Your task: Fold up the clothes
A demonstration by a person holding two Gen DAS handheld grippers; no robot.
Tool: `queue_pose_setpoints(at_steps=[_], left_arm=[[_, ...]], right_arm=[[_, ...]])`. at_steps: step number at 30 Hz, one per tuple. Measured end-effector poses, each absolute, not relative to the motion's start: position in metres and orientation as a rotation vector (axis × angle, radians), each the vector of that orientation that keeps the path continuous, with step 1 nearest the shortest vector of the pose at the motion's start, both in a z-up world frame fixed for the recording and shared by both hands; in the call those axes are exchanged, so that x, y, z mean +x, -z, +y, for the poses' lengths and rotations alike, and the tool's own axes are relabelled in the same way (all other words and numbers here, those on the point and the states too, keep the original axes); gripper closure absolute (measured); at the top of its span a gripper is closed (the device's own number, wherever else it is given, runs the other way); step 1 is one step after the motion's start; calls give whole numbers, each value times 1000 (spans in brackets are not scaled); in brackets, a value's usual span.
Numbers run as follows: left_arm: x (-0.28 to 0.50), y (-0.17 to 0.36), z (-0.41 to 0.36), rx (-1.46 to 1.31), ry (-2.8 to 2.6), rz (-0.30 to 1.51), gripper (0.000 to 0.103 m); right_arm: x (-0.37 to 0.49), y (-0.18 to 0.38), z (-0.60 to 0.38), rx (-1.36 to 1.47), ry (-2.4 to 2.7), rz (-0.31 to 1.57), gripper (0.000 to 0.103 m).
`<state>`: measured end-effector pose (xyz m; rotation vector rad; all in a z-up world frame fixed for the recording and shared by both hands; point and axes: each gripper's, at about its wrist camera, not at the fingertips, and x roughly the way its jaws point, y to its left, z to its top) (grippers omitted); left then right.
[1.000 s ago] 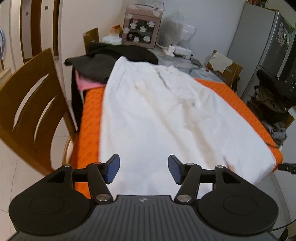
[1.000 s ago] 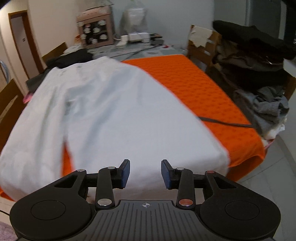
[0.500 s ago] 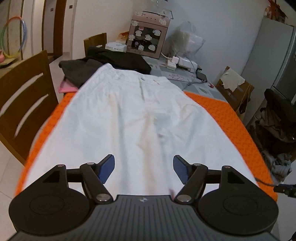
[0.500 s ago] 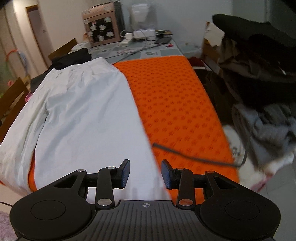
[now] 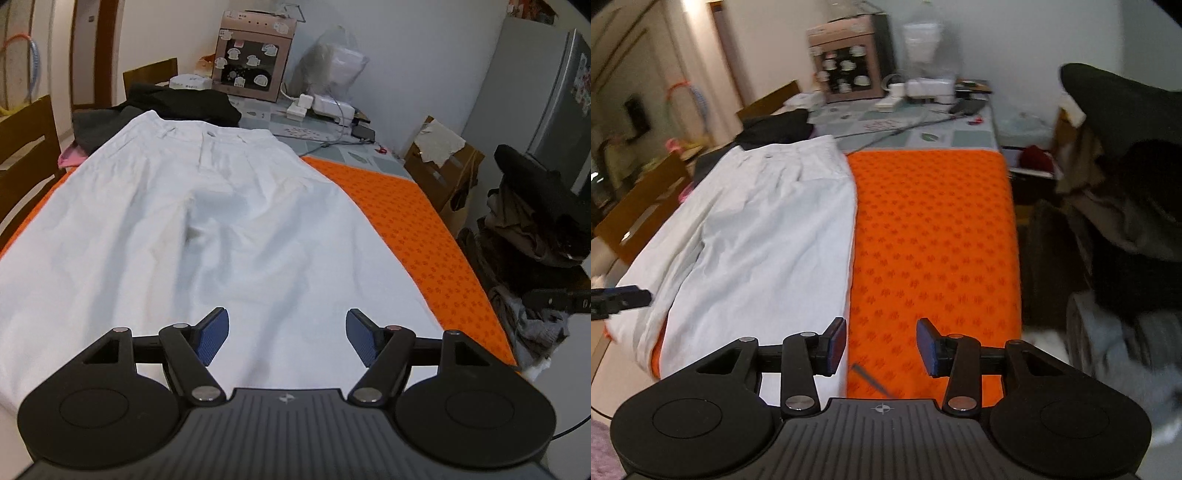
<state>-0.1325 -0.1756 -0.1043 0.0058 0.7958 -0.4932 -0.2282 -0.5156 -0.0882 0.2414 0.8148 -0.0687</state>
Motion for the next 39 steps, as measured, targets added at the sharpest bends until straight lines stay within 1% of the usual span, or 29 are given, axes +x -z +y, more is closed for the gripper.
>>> queue_pose_setpoints(at_steps=[6,8,12,16,20,23,24,25,26,27,28,30,31,32,36,39], left_arm=[[-170,120,-249,-47,387,822,27],[-183,126,-277,-59,370,835,27],[-206,136,-327,-55,365,855,27],[-218,151,-362,-29,348,881,28],[-226,164,-381,-1,320,892,32],[-231,172,-394,30,309,894,39],[-232,174,-399,48,306,895,45],[-233,177,-404,67,304,902,56],[-233,181,-409,86,303,912,64],[-232,184,-413,108,298,923,81],[-233,187,-416,125,290,926,89],[-234,190,-420,149,278,921,92],[-235,190,-421,156,272,915,98],[-236,188,-420,153,263,910,99],[-240,181,-415,137,236,884,100],[-244,173,-417,148,231,860,100]], right_arm=[[-212,87,-560,226,-104,821,56],[-210,86,-572,220,-138,830,53],[-213,85,-593,195,-194,865,51],[-220,86,-613,185,-222,877,51],[-227,87,-628,177,-225,888,51],[-232,88,-637,184,-224,892,51],[-234,89,-640,186,-221,891,51],[-236,89,-642,188,-221,890,51],[-237,89,-644,192,-223,888,51],[-238,90,-646,196,-225,887,51],[-239,91,-647,199,-228,886,51],[-239,93,-648,210,-238,887,51],[-239,94,-647,216,-245,887,51],[-239,96,-646,220,-254,889,51],[-228,104,-635,269,-314,903,51],[-210,117,-625,368,-368,936,51]])
